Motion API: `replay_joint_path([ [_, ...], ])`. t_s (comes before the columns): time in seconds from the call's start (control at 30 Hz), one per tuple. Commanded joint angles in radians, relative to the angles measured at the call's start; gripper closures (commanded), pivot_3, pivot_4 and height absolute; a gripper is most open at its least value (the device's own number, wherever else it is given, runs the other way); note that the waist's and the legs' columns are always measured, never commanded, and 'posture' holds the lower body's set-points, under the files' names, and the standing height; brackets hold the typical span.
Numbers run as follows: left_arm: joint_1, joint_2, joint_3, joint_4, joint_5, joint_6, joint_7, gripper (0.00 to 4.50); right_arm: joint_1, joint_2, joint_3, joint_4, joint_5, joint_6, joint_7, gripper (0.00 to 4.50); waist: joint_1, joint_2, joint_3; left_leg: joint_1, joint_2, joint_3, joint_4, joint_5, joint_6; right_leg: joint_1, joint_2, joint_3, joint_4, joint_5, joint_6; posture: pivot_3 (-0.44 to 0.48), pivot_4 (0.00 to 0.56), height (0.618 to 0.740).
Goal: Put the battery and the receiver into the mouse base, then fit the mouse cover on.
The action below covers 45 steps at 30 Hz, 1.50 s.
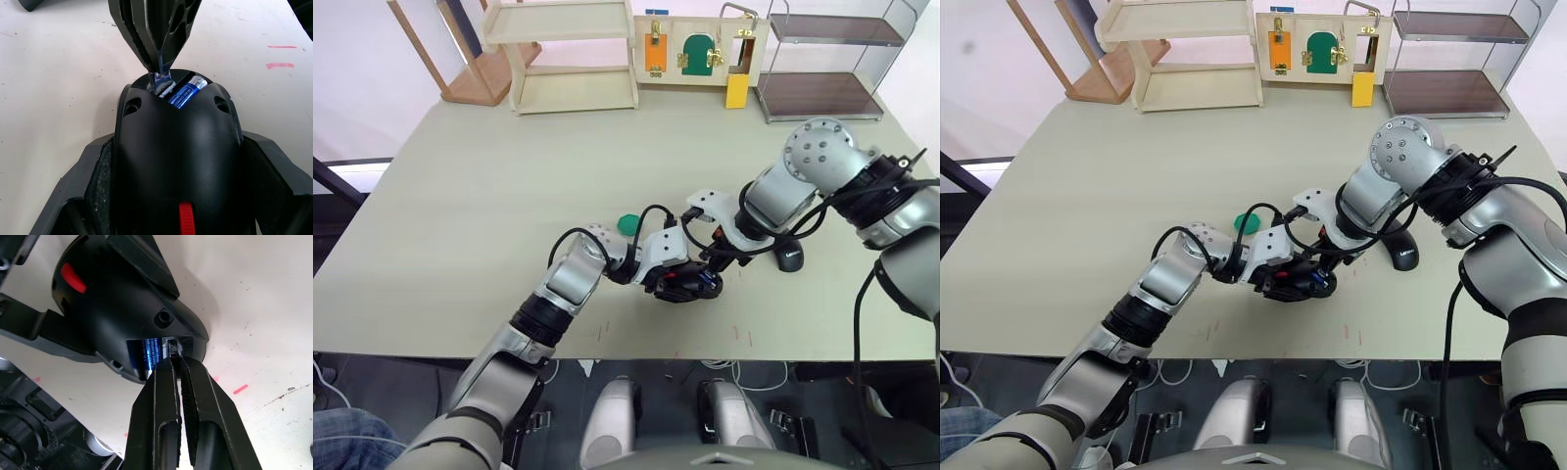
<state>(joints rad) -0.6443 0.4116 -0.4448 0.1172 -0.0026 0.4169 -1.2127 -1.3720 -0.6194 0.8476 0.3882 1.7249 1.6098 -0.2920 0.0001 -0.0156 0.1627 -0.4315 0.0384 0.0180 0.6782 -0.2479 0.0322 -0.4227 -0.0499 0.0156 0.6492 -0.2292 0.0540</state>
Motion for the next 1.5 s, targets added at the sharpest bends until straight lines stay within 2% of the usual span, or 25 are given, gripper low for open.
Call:
replay_joint_path([
  [0.03, 0.017, -0.005, -0.037, 0.016, 0.017, 0.018, 0.013, 1.52, 0.001, -0.004, -0.028, -0.023, -0.023, 0.005, 0.005, 4.50, 0.000, 0.000, 0.000, 0.000, 0.000, 0.000, 0.000, 0.000, 0.000, 0.000, 0.000, 0.000, 0.000, 0.000, 0.000, 0.000, 0.150, 0.740],
  [0.53, 0.024, -0.003, -0.038, 0.011, 0.017, 0.021, 0.014, 1.52, 0.029, 0.002, -0.020, -0.075, -0.023, 0.005, 0.010, 4.50, 0.000, 0.000, 0.000, 0.000, 0.000, 0.000, 0.000, 0.000, 0.000, 0.000, 0.000, 0.000, 0.000, 0.000, 0.000, 0.000, 0.150, 0.740],
  [0.87, 0.026, -0.004, -0.041, 0.007, 0.016, 0.026, 0.017, 1.52, 0.036, 0.028, -0.057, -0.072, -0.040, 0.005, -0.005, 4.50, -0.002, 0.000, 0.000, 0.000, 0.000, 0.000, 0.000, 0.000, 0.000, 0.000, 0.000, 0.000, 0.000, 0.000, 0.000, 0.000, 0.150, 0.740],
  [1.5, 0.028, 0.001, -0.046, 0.005, 0.015, 0.026, 0.010, 1.52, 0.062, 0.006, -0.049, -0.116, -0.027, 0.005, -0.002, 4.50, -0.004, 0.000, 0.000, 0.000, 0.000, 0.000, 0.000, 0.000, 0.000, 0.000, 0.000, 0.000, 0.000, 0.000, 0.000, 0.000, 0.150, 0.740],
])
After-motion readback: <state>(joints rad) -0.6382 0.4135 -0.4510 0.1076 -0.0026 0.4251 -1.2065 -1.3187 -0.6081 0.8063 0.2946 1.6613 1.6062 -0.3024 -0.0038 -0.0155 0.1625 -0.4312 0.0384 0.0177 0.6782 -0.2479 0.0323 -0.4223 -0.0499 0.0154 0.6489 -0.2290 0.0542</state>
